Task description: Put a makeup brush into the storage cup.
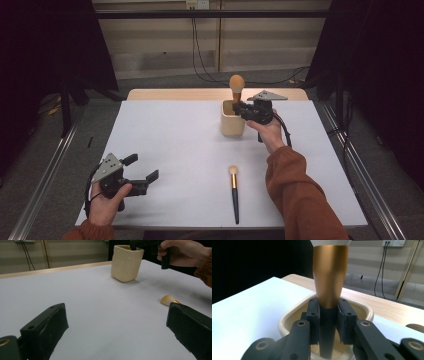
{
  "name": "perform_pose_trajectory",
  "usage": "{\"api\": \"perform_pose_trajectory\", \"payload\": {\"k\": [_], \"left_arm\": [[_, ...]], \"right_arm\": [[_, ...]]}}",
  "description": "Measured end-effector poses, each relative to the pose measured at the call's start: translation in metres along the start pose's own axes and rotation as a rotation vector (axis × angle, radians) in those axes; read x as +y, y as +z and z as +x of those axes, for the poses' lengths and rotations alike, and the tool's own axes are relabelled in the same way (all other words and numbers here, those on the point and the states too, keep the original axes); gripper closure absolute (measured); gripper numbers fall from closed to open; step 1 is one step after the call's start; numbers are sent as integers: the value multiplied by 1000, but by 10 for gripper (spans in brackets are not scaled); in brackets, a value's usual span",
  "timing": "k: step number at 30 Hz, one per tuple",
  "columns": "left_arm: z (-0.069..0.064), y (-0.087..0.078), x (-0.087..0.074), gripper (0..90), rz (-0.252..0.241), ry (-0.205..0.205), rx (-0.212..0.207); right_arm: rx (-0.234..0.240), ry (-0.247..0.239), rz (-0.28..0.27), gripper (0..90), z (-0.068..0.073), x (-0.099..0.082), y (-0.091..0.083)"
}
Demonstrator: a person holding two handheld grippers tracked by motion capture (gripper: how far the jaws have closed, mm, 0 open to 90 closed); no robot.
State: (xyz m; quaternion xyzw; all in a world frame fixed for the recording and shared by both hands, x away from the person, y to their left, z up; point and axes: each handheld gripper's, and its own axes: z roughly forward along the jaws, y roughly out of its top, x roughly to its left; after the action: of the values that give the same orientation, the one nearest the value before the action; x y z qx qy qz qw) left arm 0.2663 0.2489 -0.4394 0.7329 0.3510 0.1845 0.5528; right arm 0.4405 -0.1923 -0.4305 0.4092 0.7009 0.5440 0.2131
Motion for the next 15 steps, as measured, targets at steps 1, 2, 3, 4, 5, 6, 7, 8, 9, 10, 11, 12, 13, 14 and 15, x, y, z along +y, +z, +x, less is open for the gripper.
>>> {"api": "perform_pose_trajectory", "payload": {"k": [1,2,3,4,5,6,7,8,9,10,11,12,13,14,15], "left_arm": [[0,0,0,32,0,0,0],[0,0,0,32,0,-1,1],[0,0,0,32,1,2,2],[0,0,0,32,1,2,2],[1,0,0,32,0,2,2],[1,0,0,32,1,2,2],[1,0,0,32,1,3,2],[1,0,0,32,1,3,2],[1,0,0,32,1,4,2],[1,0,0,32,1,4,2],[1,0,0,32,1,3,2],[1,0,0,32,1,3,2],[1,0,0,32,2,4,3],[1,0,0,32,2,4,2],[1,0,0,32,1,4,3]], "right_arm": [[-3,3,0,732,0,0,0],[-6,9,2,718,-1,-1,0],[-6,12,7,699,-2,-1,0],[-7,13,4,691,-2,-2,0],[-6,13,6,684,-2,-2,0],[-9,12,8,673,-1,-1,0],[-9,11,6,656,-1,-1,0],[-11,9,5,642,0,-1,0],[-7,10,4,626,0,-1,0],[-7,15,2,598,0,0,0],[-6,18,-3,591,1,0,-1],[-9,11,-4,580,1,0,-1],[-12,9,-4,555,1,0,-2],[-15,9,-10,521,1,0,-3],[-19,10,-14,509,1,0,-4]]}}
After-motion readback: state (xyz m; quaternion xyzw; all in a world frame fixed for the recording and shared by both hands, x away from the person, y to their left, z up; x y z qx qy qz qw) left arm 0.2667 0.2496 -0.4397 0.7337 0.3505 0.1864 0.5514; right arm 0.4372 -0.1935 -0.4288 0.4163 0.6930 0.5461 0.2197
